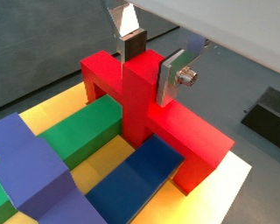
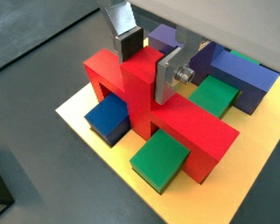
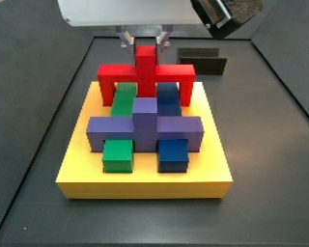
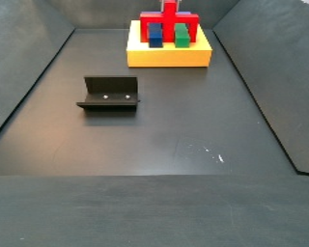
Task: Pick up the red object. Move up. Move to above the board. Insert the red object.
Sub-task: Insert the red object.
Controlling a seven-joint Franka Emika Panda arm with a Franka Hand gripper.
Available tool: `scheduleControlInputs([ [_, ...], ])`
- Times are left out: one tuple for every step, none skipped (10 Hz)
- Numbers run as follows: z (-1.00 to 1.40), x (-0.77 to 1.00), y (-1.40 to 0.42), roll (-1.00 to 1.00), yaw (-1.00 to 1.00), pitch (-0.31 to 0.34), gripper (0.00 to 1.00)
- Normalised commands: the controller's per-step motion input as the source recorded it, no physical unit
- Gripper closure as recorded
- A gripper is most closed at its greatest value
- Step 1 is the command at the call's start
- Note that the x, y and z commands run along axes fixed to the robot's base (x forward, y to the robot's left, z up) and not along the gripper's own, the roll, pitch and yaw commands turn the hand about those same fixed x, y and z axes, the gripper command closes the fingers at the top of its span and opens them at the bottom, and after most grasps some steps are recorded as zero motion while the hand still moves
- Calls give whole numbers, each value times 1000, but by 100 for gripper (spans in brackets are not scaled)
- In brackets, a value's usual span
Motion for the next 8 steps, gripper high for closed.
scheduleControlInputs([
  [-337,300,0,43,-80,164,100],
  [-294,103,0,0,-123,99,100],
  [-326,0,0,0,-77,27,100],
  [-369,0,0,0,-37,0,100],
  [-549,0,94,0,-43,0,100],
  [-303,0,49,0,-20,0,100],
  [0,0,0,-26,0,0,100],
  [0,0,0,0,0,0,100],
])
